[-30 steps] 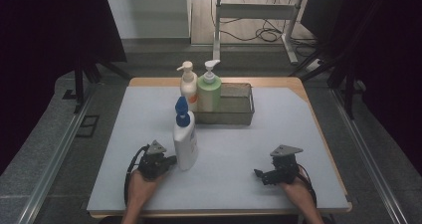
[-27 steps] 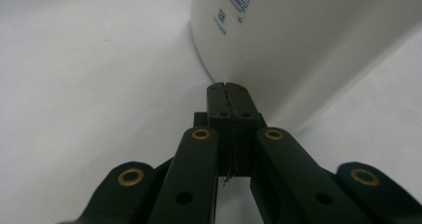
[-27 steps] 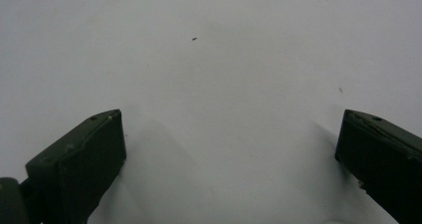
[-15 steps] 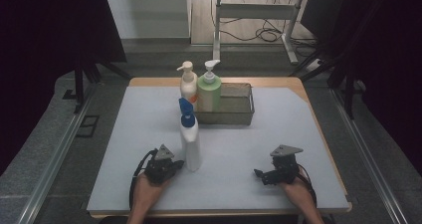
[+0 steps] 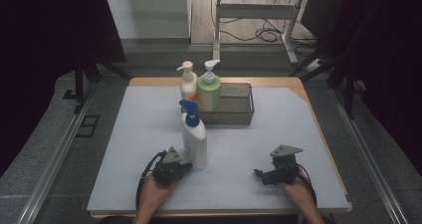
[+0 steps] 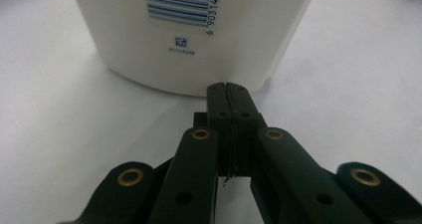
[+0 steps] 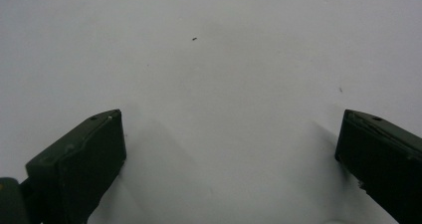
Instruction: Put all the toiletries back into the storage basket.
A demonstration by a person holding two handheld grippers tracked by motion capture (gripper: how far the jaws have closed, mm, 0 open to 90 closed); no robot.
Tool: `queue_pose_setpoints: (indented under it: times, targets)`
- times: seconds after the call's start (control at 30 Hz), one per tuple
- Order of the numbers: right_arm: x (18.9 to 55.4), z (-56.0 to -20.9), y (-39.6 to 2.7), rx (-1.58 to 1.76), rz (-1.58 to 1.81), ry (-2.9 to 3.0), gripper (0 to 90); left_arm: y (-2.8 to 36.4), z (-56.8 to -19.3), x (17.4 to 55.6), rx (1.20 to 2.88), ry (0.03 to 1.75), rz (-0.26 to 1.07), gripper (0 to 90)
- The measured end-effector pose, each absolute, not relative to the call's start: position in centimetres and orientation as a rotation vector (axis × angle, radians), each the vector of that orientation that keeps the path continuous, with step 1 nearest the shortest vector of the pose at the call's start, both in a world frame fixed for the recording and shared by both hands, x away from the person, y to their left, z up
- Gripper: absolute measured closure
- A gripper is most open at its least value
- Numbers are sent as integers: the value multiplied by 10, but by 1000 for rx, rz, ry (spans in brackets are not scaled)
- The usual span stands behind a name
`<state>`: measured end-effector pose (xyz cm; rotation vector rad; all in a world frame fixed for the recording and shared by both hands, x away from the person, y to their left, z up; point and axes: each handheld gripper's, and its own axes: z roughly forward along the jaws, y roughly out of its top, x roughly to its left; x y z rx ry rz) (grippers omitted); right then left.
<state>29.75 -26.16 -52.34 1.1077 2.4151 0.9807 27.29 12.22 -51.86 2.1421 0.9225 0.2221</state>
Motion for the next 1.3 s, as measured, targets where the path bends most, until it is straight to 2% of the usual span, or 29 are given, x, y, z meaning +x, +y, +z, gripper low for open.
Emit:
queue_pose_setpoints:
  times: [0.5, 0.77, 1.17, 1.3]
  targets:
    - [298, -524, -262, 1107, 982, 2414, 0, 101, -520, 280, 2172, 861, 201, 888]
    - [297, -523, -262, 1107, 982, 2414, 0, 105, -518, 276, 2185, 872, 213, 841]
    - [297, -523, -262, 1105, 981, 2417, 5, 122, -511, 268, 2186, 929, 273, 623]
    - [297, -521, -262, 1090, 990, 2421, 48, 127, -510, 265, 2186, 949, 300, 567]
